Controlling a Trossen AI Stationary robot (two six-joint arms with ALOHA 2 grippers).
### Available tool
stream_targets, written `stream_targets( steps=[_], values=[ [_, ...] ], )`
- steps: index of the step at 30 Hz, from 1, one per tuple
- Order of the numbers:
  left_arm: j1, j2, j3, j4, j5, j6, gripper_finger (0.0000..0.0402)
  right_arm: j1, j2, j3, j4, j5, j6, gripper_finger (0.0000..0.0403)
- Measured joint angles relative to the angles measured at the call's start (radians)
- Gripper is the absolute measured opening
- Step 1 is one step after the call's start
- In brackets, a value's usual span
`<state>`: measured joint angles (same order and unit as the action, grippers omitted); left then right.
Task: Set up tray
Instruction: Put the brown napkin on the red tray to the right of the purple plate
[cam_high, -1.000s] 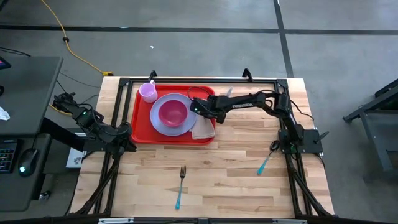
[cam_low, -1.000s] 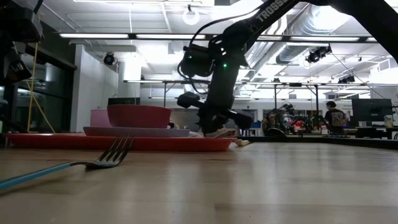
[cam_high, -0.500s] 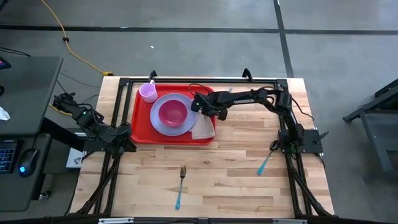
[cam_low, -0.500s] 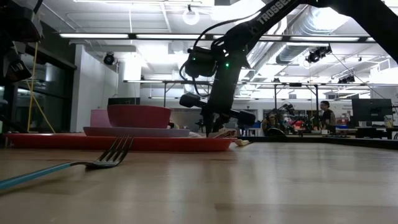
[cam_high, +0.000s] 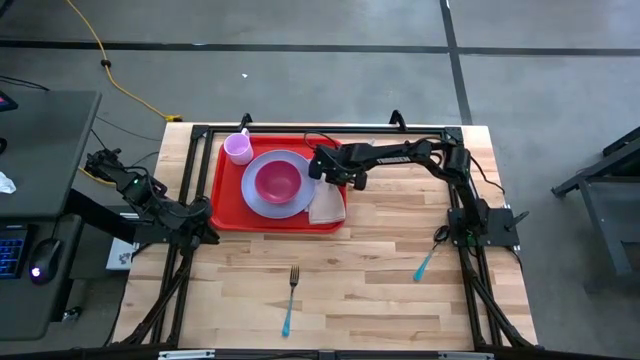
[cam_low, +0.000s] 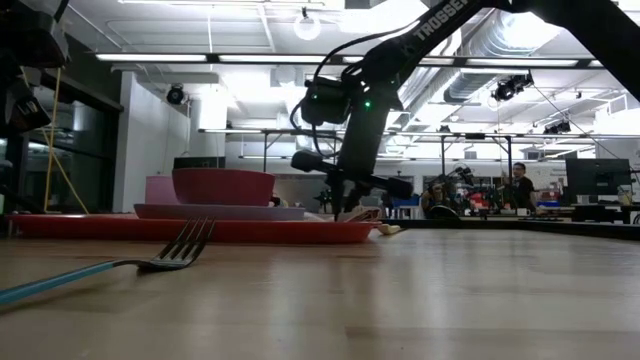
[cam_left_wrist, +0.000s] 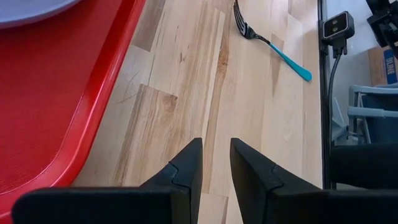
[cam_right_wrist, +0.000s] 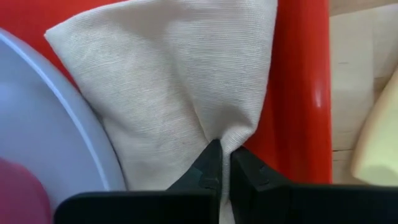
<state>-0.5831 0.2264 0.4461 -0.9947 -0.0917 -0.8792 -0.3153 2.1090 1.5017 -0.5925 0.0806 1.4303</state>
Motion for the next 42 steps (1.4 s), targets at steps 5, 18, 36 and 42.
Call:
stream_targets(
  steps=[5,18,36,42],
  values=[
    [0.0,0.0,0.0,0.0,0.0,0.0,0.0111,0.0,0.0,0.0,0.018,-0.012,-0.023,0.0001],
    [0.0,0.0,0.0,0.002,0.008,0.001,0.0111,-0.017,-0.002,0.001,0.014,-0.07,-0.069,0.0001],
    [0.0,0.0,0.0,0.002,0.008,0.0,0.0111,-0.021,-0.003,0.002,0.005,-0.08,-0.071,0.0],
    [0.0,0.0,0.0,0.002,0.008,0.0,0.0111,-0.021,-0.003,0.002,0.016,-0.08,-0.072,0.0001]
  ],
)
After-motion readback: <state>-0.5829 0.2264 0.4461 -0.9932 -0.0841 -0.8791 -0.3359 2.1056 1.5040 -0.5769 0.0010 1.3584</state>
